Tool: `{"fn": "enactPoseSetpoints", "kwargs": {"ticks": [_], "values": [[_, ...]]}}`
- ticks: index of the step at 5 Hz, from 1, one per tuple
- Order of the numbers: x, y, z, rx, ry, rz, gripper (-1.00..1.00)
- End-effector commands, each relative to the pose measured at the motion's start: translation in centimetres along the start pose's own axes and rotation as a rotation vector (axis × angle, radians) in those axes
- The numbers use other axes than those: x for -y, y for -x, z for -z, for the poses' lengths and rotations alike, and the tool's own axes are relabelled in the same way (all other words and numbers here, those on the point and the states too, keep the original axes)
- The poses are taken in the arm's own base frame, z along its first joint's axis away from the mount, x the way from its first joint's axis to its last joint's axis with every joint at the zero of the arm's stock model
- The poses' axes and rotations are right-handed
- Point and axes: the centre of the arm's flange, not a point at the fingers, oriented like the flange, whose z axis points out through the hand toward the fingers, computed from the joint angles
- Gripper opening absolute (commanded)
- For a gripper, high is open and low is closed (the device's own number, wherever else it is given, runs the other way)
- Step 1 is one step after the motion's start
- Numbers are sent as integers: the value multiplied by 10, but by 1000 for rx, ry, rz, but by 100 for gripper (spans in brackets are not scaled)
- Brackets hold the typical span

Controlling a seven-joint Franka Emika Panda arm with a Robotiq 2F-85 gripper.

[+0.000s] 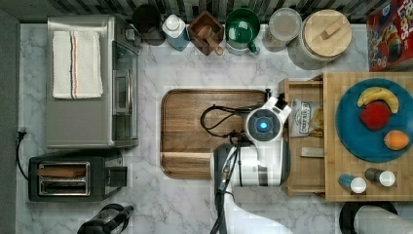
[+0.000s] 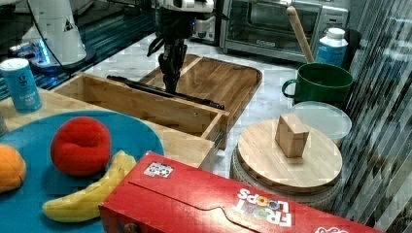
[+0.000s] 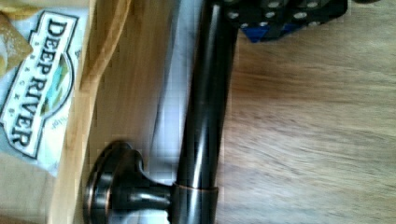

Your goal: Close the drawer.

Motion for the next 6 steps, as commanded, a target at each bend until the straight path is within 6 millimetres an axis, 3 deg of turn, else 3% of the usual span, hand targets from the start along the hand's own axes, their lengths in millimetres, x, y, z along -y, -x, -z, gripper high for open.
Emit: {"fn": "enactPoseSetpoints", "kwargs": {"ticks": [1,3,4,5,6], "values": [[-173,25,36,-122,83,-155,-100],[-236,35,20,-181,126,-107,-100],[-254,32,23,-158,142,-98,-100],[-258,31,26,-148,148,-96,-100],[-244,29,35,-123,140,-137,-100]]}}
